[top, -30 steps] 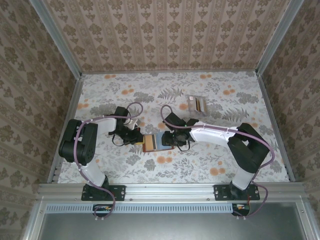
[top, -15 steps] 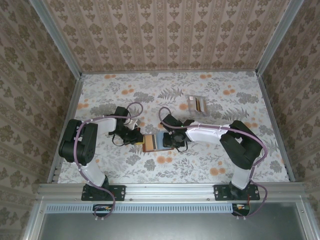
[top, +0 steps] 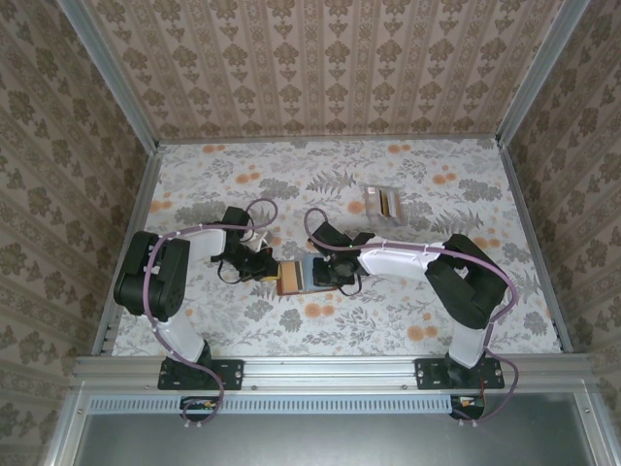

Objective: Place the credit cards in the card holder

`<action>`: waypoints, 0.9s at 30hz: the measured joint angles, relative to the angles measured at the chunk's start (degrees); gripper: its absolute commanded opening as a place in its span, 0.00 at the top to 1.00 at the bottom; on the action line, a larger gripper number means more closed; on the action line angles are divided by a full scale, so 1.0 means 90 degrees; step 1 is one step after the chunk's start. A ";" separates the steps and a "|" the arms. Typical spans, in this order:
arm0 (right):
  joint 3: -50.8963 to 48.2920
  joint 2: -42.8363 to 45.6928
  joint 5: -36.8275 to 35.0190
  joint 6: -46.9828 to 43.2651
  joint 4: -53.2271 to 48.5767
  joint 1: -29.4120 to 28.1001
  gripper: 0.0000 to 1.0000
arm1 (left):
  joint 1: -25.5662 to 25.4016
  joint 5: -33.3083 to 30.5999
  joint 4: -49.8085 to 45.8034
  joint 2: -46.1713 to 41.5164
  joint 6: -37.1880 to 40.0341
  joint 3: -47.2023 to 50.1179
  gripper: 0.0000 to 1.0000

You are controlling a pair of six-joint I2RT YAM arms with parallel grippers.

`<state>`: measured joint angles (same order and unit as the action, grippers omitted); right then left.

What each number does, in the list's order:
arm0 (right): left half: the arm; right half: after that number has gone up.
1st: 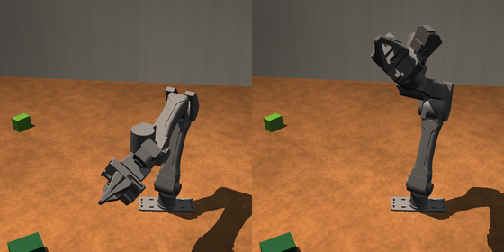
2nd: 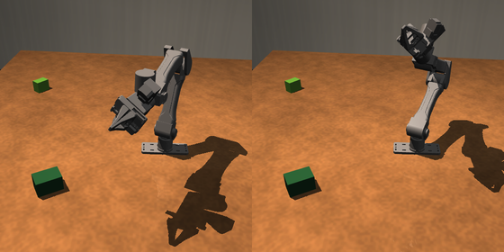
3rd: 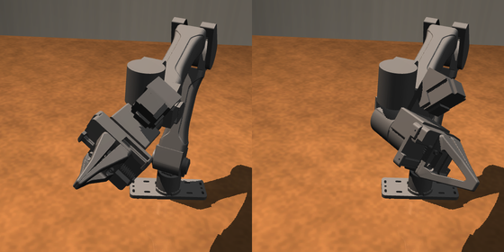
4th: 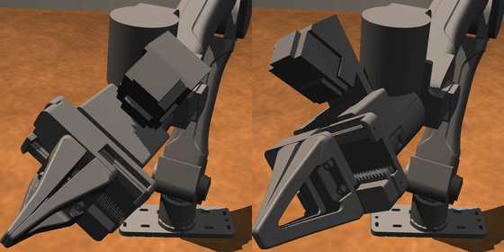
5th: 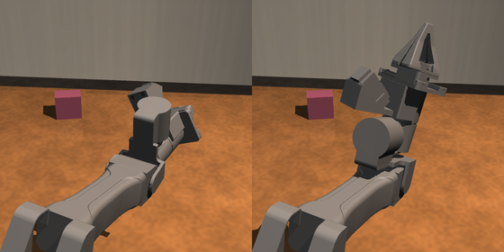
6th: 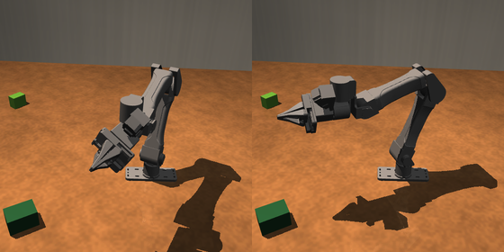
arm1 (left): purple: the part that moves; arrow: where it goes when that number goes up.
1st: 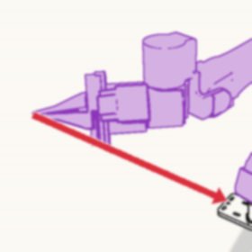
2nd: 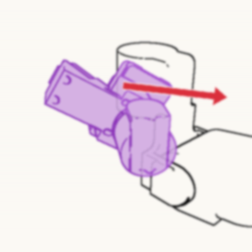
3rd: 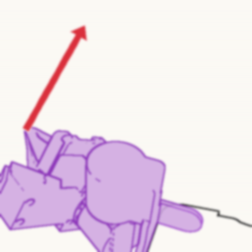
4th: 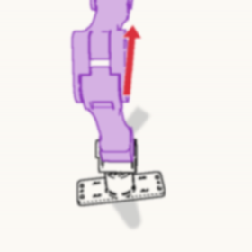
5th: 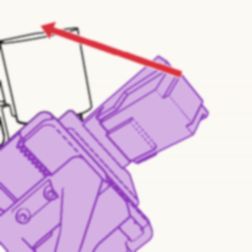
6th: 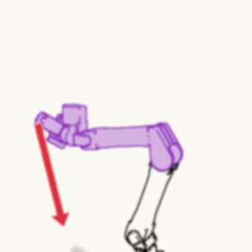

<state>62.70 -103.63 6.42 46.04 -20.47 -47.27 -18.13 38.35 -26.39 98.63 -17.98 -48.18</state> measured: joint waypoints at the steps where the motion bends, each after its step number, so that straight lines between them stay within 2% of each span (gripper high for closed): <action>1: 0.0000 0.0000 0.0027 -0.0029 0.0070 -0.0005 0.88 | -0.0007 -0.0002 0.0000 0.0000 0.0000 0.0000 1.00; 7: 0.0049 0.0000 0.0148 -0.0146 0.0131 -0.0029 0.91 | -0.0019 -0.0024 -0.0019 0.0000 0.0000 -0.0015 1.00; 13: 0.0046 0.0015 0.0194 -0.0187 0.0444 -0.0041 0.71 | -0.0019 -0.0024 -0.0036 0.0002 0.0000 -0.0024 1.00; 27: -0.0114 0.0274 0.0131 -0.0219 0.0743 -0.0090 0.66 | -0.0019 -0.0019 -0.0034 0.0002 0.0000 -0.0024 1.00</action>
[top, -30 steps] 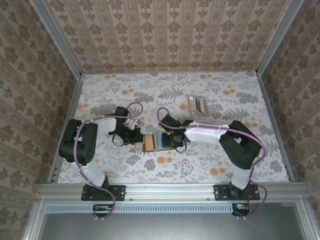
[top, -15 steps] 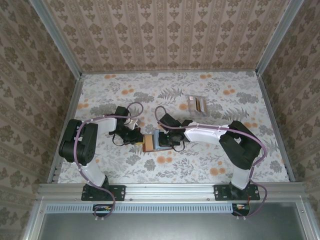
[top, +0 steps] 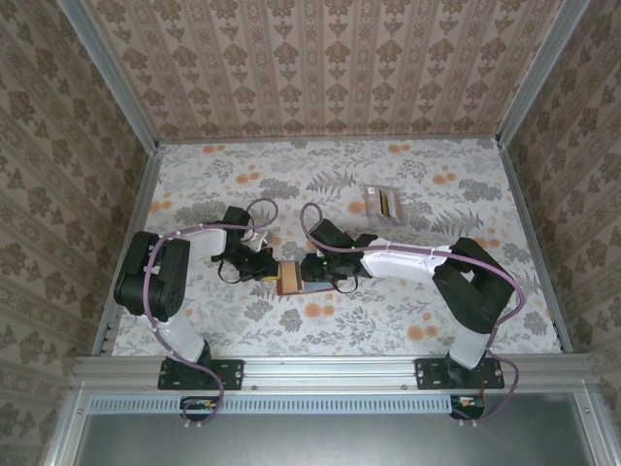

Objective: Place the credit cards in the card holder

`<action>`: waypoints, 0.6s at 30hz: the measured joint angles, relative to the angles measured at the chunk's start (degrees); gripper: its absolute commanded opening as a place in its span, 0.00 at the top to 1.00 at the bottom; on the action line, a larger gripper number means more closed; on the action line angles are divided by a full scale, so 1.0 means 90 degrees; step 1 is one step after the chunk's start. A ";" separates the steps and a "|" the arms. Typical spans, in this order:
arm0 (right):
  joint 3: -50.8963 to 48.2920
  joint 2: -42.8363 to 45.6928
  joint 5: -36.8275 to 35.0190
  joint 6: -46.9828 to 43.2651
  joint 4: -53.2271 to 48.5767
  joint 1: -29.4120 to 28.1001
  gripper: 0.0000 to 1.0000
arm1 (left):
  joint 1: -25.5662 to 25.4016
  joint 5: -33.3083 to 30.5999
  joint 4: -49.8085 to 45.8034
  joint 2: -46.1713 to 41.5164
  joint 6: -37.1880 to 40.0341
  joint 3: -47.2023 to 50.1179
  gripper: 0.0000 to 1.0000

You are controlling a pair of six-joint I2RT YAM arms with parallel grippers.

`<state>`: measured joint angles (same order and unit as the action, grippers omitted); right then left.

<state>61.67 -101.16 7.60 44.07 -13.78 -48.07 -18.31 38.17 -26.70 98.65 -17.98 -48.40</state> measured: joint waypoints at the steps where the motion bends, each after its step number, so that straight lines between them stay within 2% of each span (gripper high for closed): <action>1: -0.0022 0.0000 -0.0017 0.0005 0.0002 0.0000 0.66 | 0.0000 0.0000 0.0000 0.0000 0.0000 0.0000 1.00; 11: -0.0255 0.0070 -0.0046 0.0151 0.0301 0.0002 0.66 | 0.0000 0.0000 0.0000 0.0000 0.0000 0.0000 1.00; 13: -0.0255 0.0131 -0.0216 0.0245 0.0267 0.0002 0.62 | 0.0000 0.0000 0.0000 0.0000 0.0000 0.0000 1.00; 18: -0.0534 0.0775 -0.1103 0.0447 -0.0172 0.0002 0.60 | 0.0000 0.0000 -0.0002 0.0000 0.0000 0.0000 1.00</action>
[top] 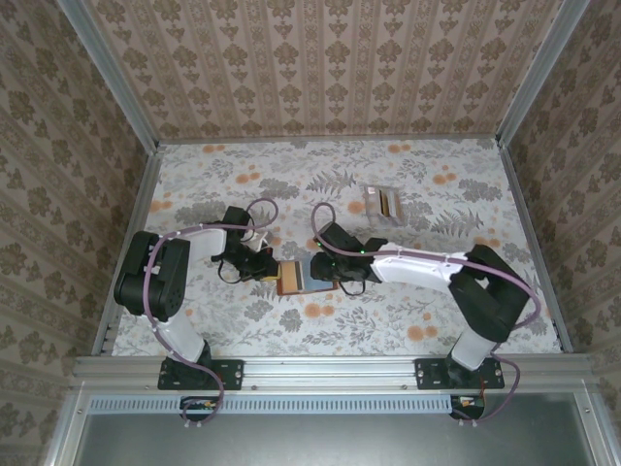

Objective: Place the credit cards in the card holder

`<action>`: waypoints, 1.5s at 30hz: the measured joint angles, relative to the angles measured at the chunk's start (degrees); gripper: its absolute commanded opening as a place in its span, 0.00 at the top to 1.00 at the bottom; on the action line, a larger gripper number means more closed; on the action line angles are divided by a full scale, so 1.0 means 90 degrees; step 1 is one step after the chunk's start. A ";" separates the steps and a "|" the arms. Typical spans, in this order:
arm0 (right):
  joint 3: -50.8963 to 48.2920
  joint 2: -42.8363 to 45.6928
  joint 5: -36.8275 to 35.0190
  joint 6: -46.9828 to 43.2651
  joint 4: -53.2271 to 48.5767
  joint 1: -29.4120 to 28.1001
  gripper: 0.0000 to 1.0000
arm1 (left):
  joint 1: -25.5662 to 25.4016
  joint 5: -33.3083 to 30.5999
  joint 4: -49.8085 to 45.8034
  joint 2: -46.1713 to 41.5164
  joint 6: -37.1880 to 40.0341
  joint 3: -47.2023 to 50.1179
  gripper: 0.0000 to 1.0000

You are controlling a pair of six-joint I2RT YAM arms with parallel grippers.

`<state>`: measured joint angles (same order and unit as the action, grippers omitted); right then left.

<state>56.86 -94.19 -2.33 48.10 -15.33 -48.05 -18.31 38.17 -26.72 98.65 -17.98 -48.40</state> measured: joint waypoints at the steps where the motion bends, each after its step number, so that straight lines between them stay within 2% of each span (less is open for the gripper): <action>1: -0.0075 0.0141 -0.0090 0.0007 -0.0039 0.0000 0.61 | 0.0000 0.0000 0.0000 0.0000 0.0000 0.0000 1.00; 6: -0.0153 0.0318 -0.0197 -0.0073 -0.0078 -0.0002 0.63 | 0.0000 -0.0002 0.0000 0.0000 0.0000 0.0000 1.00; 19: 0.0299 -0.0595 -0.0007 -0.0313 -0.0226 -0.0068 0.59 | 0.0000 -0.0002 -0.0002 0.0000 0.0000 -0.0002 1.00; 31: 0.0381 -0.0889 0.0124 -0.0330 -0.0185 -0.0068 0.71 | -0.0005 -0.0005 -0.0012 0.0000 0.0002 -0.0012 1.00; 37: 0.0537 -0.0874 0.0039 -0.0323 -0.0330 -0.0078 0.63 | -0.0005 -0.0005 -0.0012 0.0000 0.0002 -0.0012 1.00; 45: 0.0211 -0.0330 -0.0075 -0.0335 -0.0338 -0.0085 0.63 | -0.0005 -0.0005 -0.0012 0.0000 0.0002 -0.0012 1.00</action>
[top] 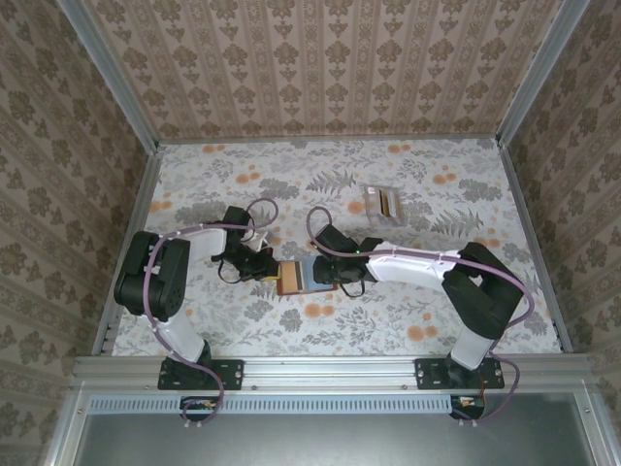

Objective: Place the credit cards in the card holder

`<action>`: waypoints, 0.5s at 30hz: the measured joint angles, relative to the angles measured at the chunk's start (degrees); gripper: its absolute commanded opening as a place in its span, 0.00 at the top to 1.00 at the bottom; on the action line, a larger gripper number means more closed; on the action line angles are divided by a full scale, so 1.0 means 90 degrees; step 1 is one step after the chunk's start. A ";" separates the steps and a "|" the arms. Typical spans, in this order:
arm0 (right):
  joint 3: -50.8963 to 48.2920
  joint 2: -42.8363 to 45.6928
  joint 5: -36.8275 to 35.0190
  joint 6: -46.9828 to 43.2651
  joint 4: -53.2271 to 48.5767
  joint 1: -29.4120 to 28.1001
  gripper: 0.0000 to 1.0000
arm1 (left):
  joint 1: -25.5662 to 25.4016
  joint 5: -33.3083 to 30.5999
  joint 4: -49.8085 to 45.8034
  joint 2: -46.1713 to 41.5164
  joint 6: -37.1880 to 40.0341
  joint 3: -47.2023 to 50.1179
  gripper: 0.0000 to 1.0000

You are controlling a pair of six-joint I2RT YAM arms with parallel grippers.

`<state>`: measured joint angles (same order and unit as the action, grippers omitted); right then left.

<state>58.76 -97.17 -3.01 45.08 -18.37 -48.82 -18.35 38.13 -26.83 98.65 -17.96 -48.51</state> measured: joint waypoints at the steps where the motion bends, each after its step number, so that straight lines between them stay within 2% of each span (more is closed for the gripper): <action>1: -0.0046 0.0068 0.0002 -0.0015 0.0032 0.0000 0.63 | 0.0000 0.0000 0.0000 0.0000 0.0000 0.0000 1.00; 8: -0.0109 0.0080 0.0228 -0.0097 0.0279 0.0000 0.62 | 0.0000 0.0000 0.0000 0.0000 0.0000 0.0000 1.00; 15: -0.0010 -0.0491 0.0328 -0.0160 0.0374 0.0000 0.59 | -0.0002 0.0000 -0.0022 0.0000 0.0002 -0.0007 1.00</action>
<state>58.67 -101.58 -0.05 43.64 -15.00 -48.82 -18.37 38.13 -27.03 98.65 -17.93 -48.58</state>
